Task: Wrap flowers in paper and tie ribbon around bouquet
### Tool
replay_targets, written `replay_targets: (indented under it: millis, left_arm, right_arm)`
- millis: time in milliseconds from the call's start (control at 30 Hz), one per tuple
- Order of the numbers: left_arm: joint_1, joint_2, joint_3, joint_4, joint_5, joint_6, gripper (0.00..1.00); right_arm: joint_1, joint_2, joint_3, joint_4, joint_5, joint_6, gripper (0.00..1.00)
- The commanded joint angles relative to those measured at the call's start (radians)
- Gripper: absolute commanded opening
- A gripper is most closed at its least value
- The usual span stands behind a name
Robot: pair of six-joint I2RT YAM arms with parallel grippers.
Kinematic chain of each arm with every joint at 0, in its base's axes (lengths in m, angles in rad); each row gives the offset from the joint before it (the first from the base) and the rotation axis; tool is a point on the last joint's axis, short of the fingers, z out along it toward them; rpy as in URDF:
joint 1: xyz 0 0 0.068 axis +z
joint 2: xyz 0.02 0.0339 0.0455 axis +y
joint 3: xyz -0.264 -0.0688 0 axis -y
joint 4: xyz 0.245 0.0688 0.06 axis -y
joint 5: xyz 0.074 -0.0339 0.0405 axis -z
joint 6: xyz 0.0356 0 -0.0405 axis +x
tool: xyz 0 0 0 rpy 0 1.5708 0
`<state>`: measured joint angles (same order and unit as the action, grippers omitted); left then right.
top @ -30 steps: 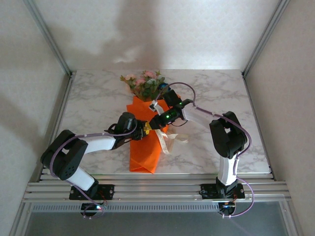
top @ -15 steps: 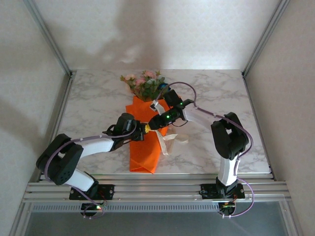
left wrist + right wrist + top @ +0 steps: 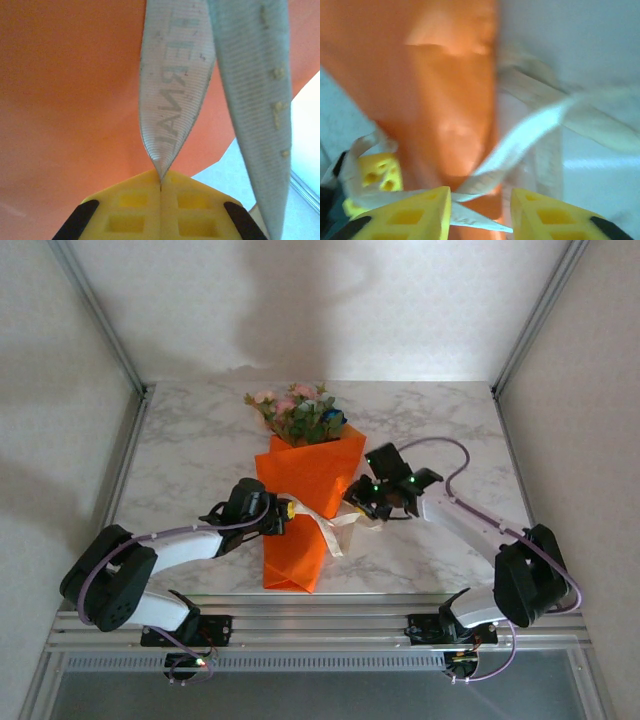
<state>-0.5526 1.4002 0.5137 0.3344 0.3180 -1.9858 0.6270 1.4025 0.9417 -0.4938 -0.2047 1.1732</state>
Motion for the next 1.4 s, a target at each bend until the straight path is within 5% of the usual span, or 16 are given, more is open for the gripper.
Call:
replay_targets:
  millis: [0,233,600,700,767,833,1033,1367]
  left_arm:
    - [0.01,-0.02,-0.003,-0.035,0.008,-0.063,0.0]
    - [0.01,-0.017,0.005,-0.044,0.01,-0.052,0.0]
    - [0.009,-0.022,0.005,-0.046,0.011,-0.047,0.0]
    - [0.01,-0.023,0.006,-0.048,0.009,-0.043,0.0]
    - [0.011,-0.026,0.012,-0.057,0.013,-0.034,0.0]
    - [0.013,-0.037,0.024,-0.081,0.016,-0.016,0.0]
    - [0.064,-0.151,0.043,-0.255,0.064,0.092,0.0]
    - [0.332,-0.303,0.103,-0.591,0.211,0.399,0.0]
  right_arm:
    - [0.023,-0.009,-0.082,0.065,0.009,0.511,0.41]
    - [0.031,0.105,-0.169,0.357,-0.061,0.74,0.48]
    - [0.064,0.229,-0.141,0.456,-0.084,0.855,0.47]
    - [0.068,0.242,-0.135,0.448,-0.078,0.867,0.34]
    - [0.066,0.223,-0.138,0.417,-0.041,0.866,0.14]
    - [0.054,0.196,-0.12,0.344,-0.003,0.833,0.0]
    - [-0.045,0.159,0.036,0.107,0.061,0.58,0.0]
    - [-0.19,0.237,0.249,-0.005,0.081,0.287,0.0]
